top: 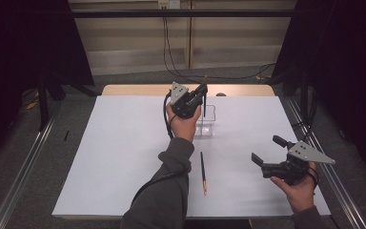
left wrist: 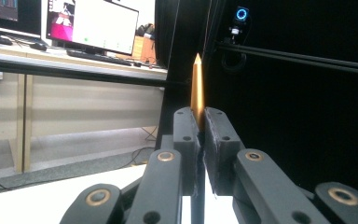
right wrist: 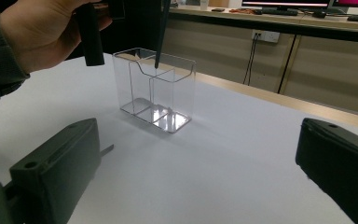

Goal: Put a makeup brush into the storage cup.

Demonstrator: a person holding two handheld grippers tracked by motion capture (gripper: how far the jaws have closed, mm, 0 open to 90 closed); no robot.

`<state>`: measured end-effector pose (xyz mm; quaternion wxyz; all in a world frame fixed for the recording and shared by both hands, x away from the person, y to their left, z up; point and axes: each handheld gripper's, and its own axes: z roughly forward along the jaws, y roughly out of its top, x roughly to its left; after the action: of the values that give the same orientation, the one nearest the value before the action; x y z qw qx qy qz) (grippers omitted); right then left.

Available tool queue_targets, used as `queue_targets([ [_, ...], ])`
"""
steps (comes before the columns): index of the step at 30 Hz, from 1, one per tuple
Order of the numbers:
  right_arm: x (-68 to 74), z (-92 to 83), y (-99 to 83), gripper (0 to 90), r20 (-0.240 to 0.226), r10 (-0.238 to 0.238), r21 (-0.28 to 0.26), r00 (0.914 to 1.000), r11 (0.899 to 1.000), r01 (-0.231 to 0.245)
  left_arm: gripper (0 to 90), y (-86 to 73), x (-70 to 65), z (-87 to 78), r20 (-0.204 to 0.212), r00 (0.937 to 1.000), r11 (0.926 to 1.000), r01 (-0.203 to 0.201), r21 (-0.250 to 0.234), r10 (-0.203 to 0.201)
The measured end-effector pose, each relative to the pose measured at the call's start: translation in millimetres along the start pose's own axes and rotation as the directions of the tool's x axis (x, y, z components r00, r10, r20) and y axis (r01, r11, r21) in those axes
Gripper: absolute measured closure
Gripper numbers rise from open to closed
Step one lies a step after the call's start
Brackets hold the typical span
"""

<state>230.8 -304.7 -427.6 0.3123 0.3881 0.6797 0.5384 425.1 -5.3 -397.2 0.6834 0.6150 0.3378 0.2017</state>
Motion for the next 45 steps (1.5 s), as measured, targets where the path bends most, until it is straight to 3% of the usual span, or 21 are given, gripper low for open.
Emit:
queue_targets([
  [2,-0.2,-0.1,0.3,0.0,0.001,-0.005,-0.001,1.0000,1.000,0.005,84.0,-1.5,-2.1,1.5,0.000,0.9998,0.9997,0.020,-0.012,-0.020],
  [4,-0.1,-0.2,0.4,0.0,0.001,-0.004,-0.001,1.0000,1.000,0.004,84.0,-2.4,-2.0,1.4,0.003,1.0000,1.0000,0.006,0.004,-0.006],
  [7,-0.2,-0.3,0.1,0.0,-0.001,-0.001,0.000,1.0000,1.000,0.001,84.0,-3.7,-4.5,3.4,-0.002,0.9992,0.9991,0.039,-0.018,-0.039],
  [10,-0.4,-0.7,0.2,0.0,0.000,-0.002,-0.002,1.0000,1.000,0.002,84.0,-4.1,-2.4,1.6,-0.002,1.0000,0.9999,-0.001,0.013,0.001],
  [12,-0.6,-0.5,0.3,0.0,-0.002,-0.002,-0.003,1.0000,1.000,0.002,84.0,-5.2,-3.0,2.1,0.008,1.0000,0.9999,-0.002,0.012,0.002],
  [13,-0.3,-0.7,0.3,0.0,0.000,-0.003,-0.002,1.0000,1.000,0.003,84.0,-6.0,-5.9,4.3,0.000,0.9994,0.9993,0.035,-0.011,-0.035],
  [16,-0.2,-0.6,0.3,0.0,0.002,-0.005,0.001,1.0000,1.000,0.005,84.0,-6.7,-4.2,2.6,0.003,1.0000,0.9999,0.004,0.012,-0.004],
  [21,-0.3,-0.4,0.3,0.0,0.001,-0.006,0.000,1.0000,1.000,0.006,84.0,-9.1,-6.6,4.5,-0.002,0.9994,0.9994,0.035,-0.008,-0.035],
  [26,-0.4,-0.5,0.3,0.0,-0.001,-0.002,-0.002,1.0000,1.000,0.002,84.0,-11.2,-4.5,4.0,-0.002,0.9999,0.9997,0.011,0.020,-0.011],
  [28,0.0,-0.4,0.4,0.0,0.000,-0.005,0.000,1.0000,1.000,0.005,84.0,-12.9,-8.0,6.7,-0.013,0.9982,0.9982,0.058,-0.012,-0.059],
  [29,-0.1,-0.4,0.4,0.0,-0.001,-0.005,0.000,1.0000,1.000,0.005,84.0,-13.1,-5.2,4.5,0.000,0.9999,0.9996,0.013,0.024,-0.013],
  [30,-0.3,-0.3,0.3,0.0,0.001,-0.006,-0.001,1.0000,1.000,0.006,84.0,-13.3,-5.0,4.1,0.002,1.0000,0.9995,0.001,0.033,-0.001],
  [31,-0.3,-0.3,0.3,0.0,0.001,-0.006,-0.001,1.0000,1.000,0.006,84.0,-13.3,-5.0,4.1,0.002,1.0000,0.9995,0.001,0.033,-0.001],
  [32,-0.4,-0.3,0.2,0.0,-0.002,-0.004,0.000,1.0000,1.000,0.004,84.0,-14.6,-8.0,6.4,-0.007,0.9989,0.9989,0.046,0.003,-0.046],
  [34,-0.3,-0.2,0.1,0.0,-0.003,-0.001,0.000,1.0000,1.000,0.001,84.0,-15.2,-5.4,4.3,0.000,0.9999,0.9996,0.016,0.022,-0.016],
  [36,0.1,0.0,-0.1,0.0,-0.001,0.000,0.001,1.0000,1.000,0.000,84.0,-15.9,-5.7,4.1,-0.007,0.9995,0.9993,0.032,0.018,-0.032],
  [37,0.2,0.1,-0.1,0.0,-0.002,0.000,0.000,1.0000,1.000,0.000,84.0,-15.8,-3.5,2.7,-0.005,1.0000,0.9994,0.005,0.035,-0.005],
  [39,0.2,0.3,-0.1,0.0,-0.002,-0.003,-0.001,1.0000,1.000,0.003,83.9,-16.9,-4.9,3.3,-0.011,0.9992,0.9991,0.039,0.017,-0.039],
  [42,0.4,0.3,-0.2,0.0,-0.005,-0.003,0.005,1.0000,1.000,0.003,83.9,-17.6,-2.2,1.3,-0.006,0.9999,0.9993,0.011,0.034,-0.011],
  [43,0.5,0.4,-0.2,0.0,-0.005,-0.002,0.004,1.0000,1.000,0.002,83.9,-18.4,-3.7,2.2,-0.014,0.9993,0.9992,0.034,0.021,-0.034],
  [45,0.8,0.6,-0.3,0.0,-0.005,-0.001,0.003,1.0000,1.000,0.001,83.9,-18.8,-3.4,2.0,-0.013,0.9995,0.9990,0.031,0.031,-0.030],
])
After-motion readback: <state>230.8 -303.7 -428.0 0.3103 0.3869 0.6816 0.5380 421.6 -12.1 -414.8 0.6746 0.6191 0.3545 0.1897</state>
